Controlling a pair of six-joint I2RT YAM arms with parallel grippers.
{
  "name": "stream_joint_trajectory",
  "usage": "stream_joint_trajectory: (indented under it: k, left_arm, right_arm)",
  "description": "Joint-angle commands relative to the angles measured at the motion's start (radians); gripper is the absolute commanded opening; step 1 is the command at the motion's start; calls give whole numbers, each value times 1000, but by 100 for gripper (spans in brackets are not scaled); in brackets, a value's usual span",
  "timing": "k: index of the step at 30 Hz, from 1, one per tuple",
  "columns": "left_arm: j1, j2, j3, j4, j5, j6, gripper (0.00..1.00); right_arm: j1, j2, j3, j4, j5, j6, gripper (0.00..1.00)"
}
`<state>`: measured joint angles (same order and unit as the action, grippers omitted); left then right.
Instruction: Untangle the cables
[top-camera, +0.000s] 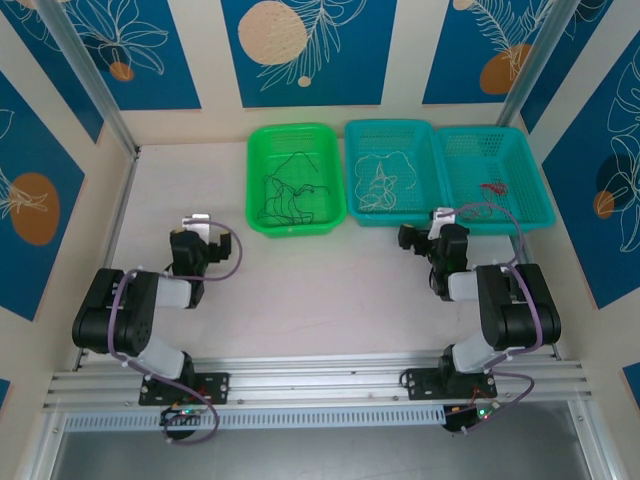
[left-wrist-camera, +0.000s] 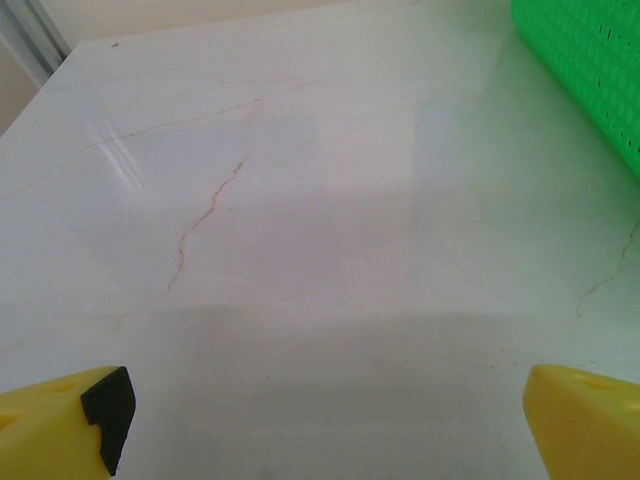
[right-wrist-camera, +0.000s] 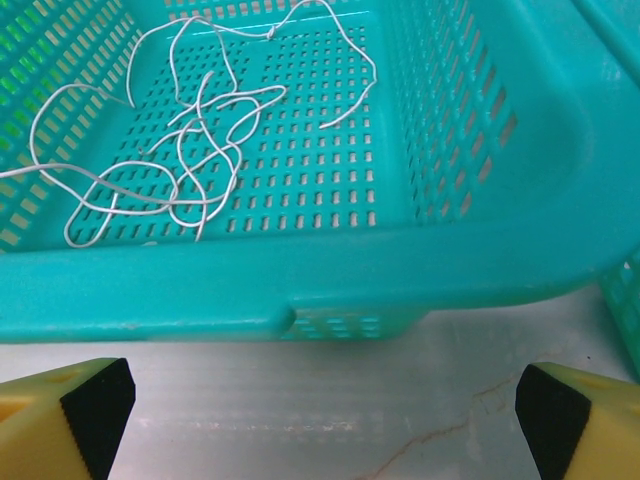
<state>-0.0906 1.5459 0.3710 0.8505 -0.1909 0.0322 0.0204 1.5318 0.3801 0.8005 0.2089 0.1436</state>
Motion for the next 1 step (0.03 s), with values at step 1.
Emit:
stream_joint_trajectory:
  k: [1]
  left_arm:
    - [8,-9,3,35,19,-14,100]
  right_arm:
    - [1,-9,22,35,-12,-26,99]
